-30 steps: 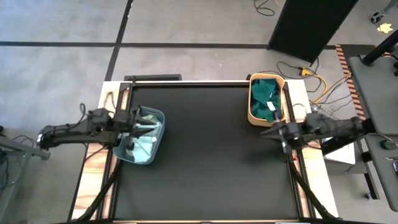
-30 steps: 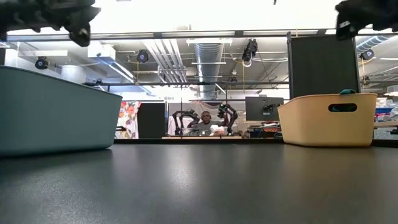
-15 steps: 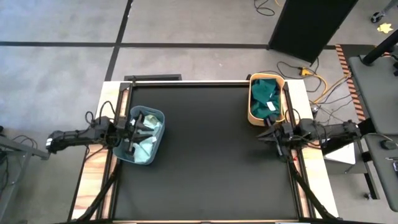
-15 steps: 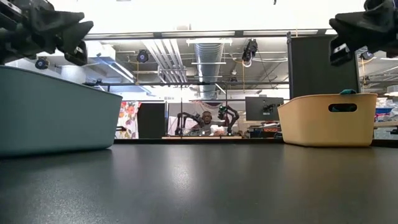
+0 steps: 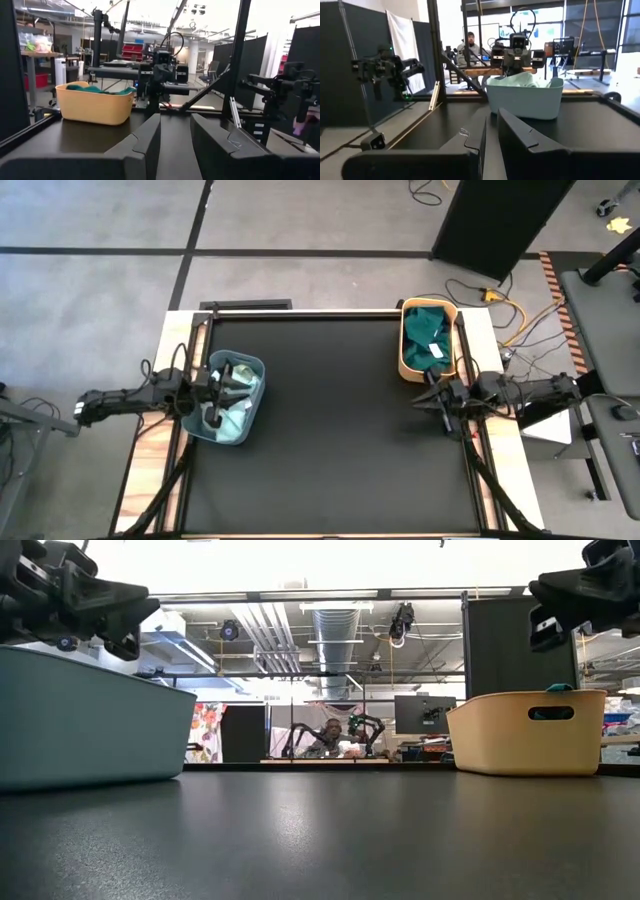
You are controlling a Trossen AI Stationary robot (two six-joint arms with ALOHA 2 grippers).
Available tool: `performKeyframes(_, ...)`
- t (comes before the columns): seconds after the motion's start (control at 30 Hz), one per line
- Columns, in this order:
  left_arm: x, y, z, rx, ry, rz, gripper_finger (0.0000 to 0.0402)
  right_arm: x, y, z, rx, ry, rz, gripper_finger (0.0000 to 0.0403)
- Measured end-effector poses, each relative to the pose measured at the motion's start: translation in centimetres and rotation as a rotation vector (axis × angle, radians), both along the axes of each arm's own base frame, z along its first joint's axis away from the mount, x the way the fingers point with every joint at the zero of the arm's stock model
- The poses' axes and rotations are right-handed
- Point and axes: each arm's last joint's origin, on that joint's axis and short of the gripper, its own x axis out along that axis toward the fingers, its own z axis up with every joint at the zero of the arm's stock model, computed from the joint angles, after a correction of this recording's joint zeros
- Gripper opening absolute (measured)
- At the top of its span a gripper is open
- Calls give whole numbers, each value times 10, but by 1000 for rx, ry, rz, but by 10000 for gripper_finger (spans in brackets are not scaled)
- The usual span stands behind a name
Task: Sort towels by color in basket
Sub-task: Return to Home Position
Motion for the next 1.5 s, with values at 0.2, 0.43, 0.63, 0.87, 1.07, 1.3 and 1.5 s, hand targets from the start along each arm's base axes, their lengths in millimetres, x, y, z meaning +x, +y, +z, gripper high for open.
performKeyframes(0.2,1,0,-1,-2,18,1,91,0,0,-1,63,29,8,38)
performKeyframes(0.43,2,0,0,-3,25,1,91,0,0,-2,76,35,9,39)
performKeyframes(0.63,3,0,-1,-4,36,1,91,0,0,-2,76,35,9,39)
performKeyframes(0.87,4,0,-2,-5,50,1,91,0,0,-2,76,35,9,38)
performKeyframes(1.07,5,0,-3,-6,60,1,91,0,0,-2,76,36,9,38)
performKeyframes(1.3,5,1,-4,-6,66,1,91,0,0,-2,75,36,9,39)
performKeyframes(1.5,6,1,-4,-7,71,1,91,0,0,-2,75,36,9,39)
